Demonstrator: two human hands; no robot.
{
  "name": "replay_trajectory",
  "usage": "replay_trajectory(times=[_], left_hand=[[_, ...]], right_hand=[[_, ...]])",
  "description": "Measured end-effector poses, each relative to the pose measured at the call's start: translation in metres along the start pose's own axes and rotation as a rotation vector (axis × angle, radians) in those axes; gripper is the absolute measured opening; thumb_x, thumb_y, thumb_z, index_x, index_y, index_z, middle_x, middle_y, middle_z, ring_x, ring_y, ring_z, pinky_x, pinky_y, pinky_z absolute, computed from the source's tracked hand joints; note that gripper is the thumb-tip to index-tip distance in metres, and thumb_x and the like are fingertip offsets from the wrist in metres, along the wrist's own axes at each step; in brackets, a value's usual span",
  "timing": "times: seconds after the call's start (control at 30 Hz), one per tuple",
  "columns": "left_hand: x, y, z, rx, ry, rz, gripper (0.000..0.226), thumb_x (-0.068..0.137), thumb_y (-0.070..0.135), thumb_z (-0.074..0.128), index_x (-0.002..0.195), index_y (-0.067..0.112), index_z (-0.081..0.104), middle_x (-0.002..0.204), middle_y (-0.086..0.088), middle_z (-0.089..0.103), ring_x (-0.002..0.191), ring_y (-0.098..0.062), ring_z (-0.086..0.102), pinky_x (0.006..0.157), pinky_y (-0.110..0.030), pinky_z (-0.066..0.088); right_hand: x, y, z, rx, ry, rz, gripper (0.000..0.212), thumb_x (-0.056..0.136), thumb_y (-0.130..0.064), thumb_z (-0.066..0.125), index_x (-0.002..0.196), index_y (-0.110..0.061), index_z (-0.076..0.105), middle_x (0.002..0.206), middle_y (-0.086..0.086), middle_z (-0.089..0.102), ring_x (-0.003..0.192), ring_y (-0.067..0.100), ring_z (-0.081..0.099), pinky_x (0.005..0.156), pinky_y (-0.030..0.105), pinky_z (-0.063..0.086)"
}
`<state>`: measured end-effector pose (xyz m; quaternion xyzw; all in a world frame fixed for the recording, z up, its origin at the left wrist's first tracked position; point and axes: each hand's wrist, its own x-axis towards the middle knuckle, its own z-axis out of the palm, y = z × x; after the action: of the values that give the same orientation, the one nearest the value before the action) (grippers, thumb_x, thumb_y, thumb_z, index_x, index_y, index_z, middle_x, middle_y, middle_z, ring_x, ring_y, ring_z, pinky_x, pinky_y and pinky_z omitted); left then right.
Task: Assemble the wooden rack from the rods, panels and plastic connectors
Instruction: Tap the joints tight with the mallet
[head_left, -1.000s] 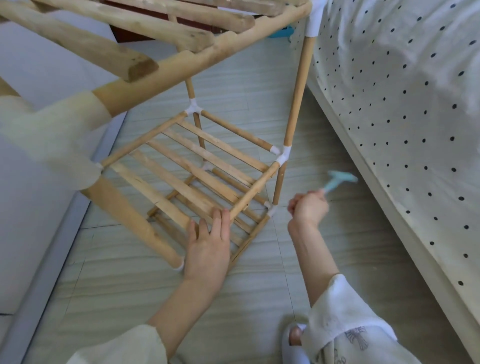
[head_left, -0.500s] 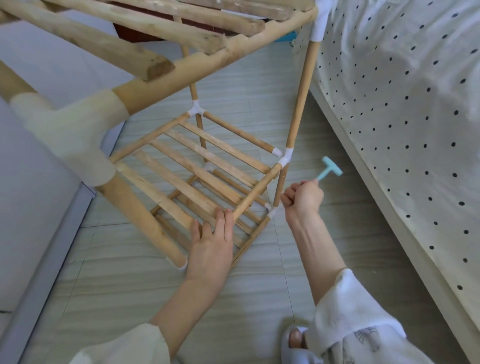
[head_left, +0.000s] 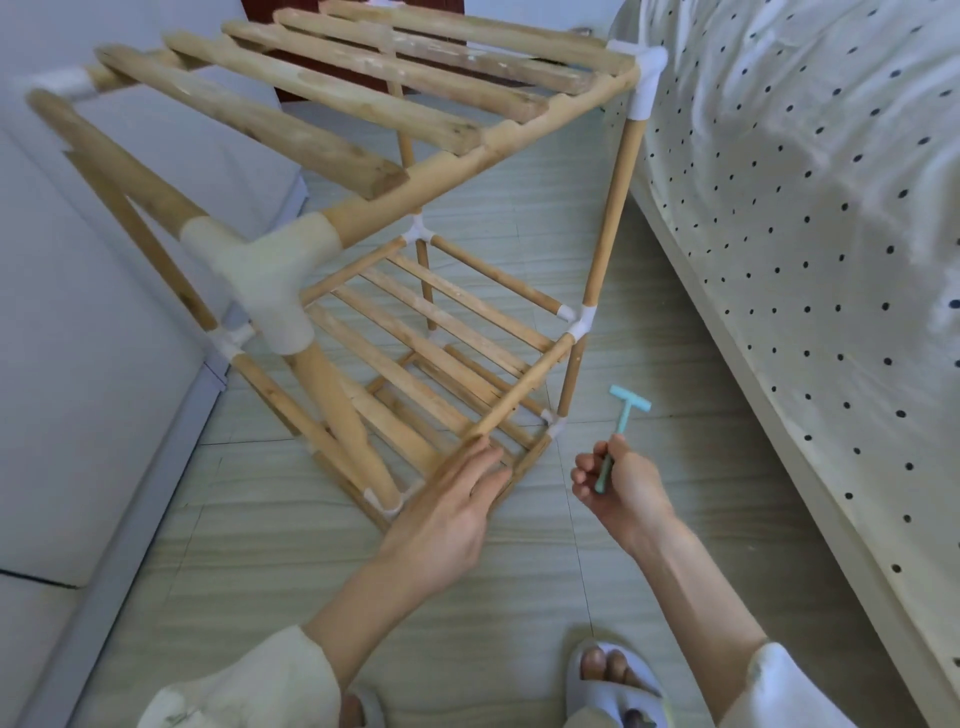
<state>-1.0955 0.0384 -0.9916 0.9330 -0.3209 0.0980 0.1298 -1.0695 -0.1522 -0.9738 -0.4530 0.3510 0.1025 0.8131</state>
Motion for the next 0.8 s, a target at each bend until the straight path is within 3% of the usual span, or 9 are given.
replay_trajectory(times=[0.07, 0.13, 0.27, 0.37, 0.47, 0.57, 0.63, 0.7, 0.8], left_hand=[[-0.013, -0.003, -0.010, -0.077, -0.032, 0.033, 0.038, 0.079, 0.009, 0.040, 0.110, 0.014, 0.060, 0.111, -0.001, 0.063, 0.099, -0.018, 0.064, 0.072, -0.028, 0.056], [-0.029, -0.006, -0.021, -0.086, -0.103, 0.078, 0.025, 0.082, 0.016, 0.043, 0.099, 0.018, 0.062, 0.091, 0.005, 0.065, 0.073, -0.015, 0.063, 0.051, -0.025, 0.051], [-0.062, -0.019, -0.046, 0.055, -0.114, 0.132, 0.018, 0.085, 0.024, 0.046, 0.074, 0.021, 0.060, 0.066, 0.008, 0.057, 0.052, -0.013, 0.053, 0.041, -0.022, 0.036], [-0.078, -0.046, -0.054, 0.172, -0.011, -0.024, 0.023, 0.085, 0.023, 0.042, 0.074, 0.015, 0.060, 0.067, 0.002, 0.056, 0.055, -0.018, 0.056, 0.046, -0.026, 0.041], [-0.078, -0.077, -0.055, 0.293, 0.052, -0.287, 0.031, 0.086, 0.030, 0.036, 0.105, 0.012, 0.054, 0.095, -0.007, 0.057, 0.086, -0.023, 0.054, 0.066, -0.034, 0.051], [-0.072, -0.103, -0.044, 0.387, -0.076, -0.365, 0.044, 0.088, 0.041, 0.039, 0.120, 0.012, 0.044, 0.120, -0.015, 0.045, 0.114, -0.030, 0.041, 0.088, -0.055, 0.047], [-0.065, -0.105, -0.034, 0.382, -0.179, -0.391, 0.042, 0.082, 0.038, 0.059, 0.114, 0.012, 0.051, 0.123, -0.022, 0.048, 0.121, -0.037, 0.042, 0.094, -0.065, 0.035], [-0.055, -0.097, -0.028, 0.387, -0.262, -0.386, 0.044, 0.065, 0.028, 0.080, 0.101, 0.011, 0.062, 0.115, -0.022, 0.058, 0.119, -0.039, 0.051, 0.098, -0.065, 0.028], [-0.036, -0.088, -0.029, 0.487, -0.242, -0.321, 0.034, 0.055, 0.021, 0.086, 0.082, 0.010, 0.069, 0.087, -0.013, 0.065, 0.092, -0.034, 0.063, 0.096, -0.055, 0.042]], right_hand=[[-0.009, 0.012, -0.002, -0.047, -0.018, 0.049, 0.034, 0.104, -0.026, 0.025, 0.076, -0.012, 0.040, 0.058, 0.008, 0.054, 0.053, 0.020, 0.049, 0.049, 0.026, 0.043], [-0.019, 0.026, 0.004, -0.065, -0.086, 0.099, 0.037, 0.104, -0.026, 0.025, 0.074, -0.012, 0.041, 0.058, 0.009, 0.064, 0.056, 0.021, 0.059, 0.053, 0.027, 0.051], [-0.035, 0.045, 0.029, 0.027, -0.243, 0.139, 0.038, 0.104, -0.026, 0.028, 0.071, -0.011, 0.041, 0.090, 0.017, 0.067, 0.083, 0.028, 0.065, 0.071, 0.034, 0.055], [-0.040, 0.048, 0.049, 0.066, -0.299, 0.156, 0.035, 0.103, -0.024, 0.032, 0.072, -0.012, 0.042, 0.116, 0.021, 0.056, 0.105, 0.036, 0.058, 0.076, 0.036, 0.055], [-0.040, 0.047, 0.060, 0.078, -0.288, 0.167, 0.033, 0.103, -0.024, 0.032, 0.073, -0.012, 0.042, 0.124, 0.024, 0.054, 0.112, 0.039, 0.056, 0.082, 0.039, 0.053], [-0.043, 0.041, 0.064, 0.123, -0.289, 0.199, 0.039, 0.103, -0.027, 0.032, 0.069, -0.011, 0.042, 0.122, 0.027, 0.053, 0.112, 0.042, 0.054, 0.086, 0.043, 0.049], [-0.042, 0.034, 0.066, 0.172, -0.305, 0.239, 0.040, 0.103, -0.026, 0.033, 0.067, -0.010, 0.041, 0.122, 0.032, 0.052, 0.108, 0.044, 0.054, 0.085, 0.047, 0.050], [-0.038, 0.027, 0.066, 0.182, -0.324, 0.253, 0.039, 0.102, -0.024, 0.035, 0.066, -0.010, 0.042, 0.120, 0.035, 0.052, 0.108, 0.045, 0.055, 0.079, 0.050, 0.054], [-0.027, 0.019, 0.061, 0.182, -0.319, 0.225, 0.039, 0.103, -0.023, 0.033, 0.066, -0.010, 0.042, 0.105, 0.034, 0.059, 0.099, 0.045, 0.059, 0.066, 0.053, 0.053]])
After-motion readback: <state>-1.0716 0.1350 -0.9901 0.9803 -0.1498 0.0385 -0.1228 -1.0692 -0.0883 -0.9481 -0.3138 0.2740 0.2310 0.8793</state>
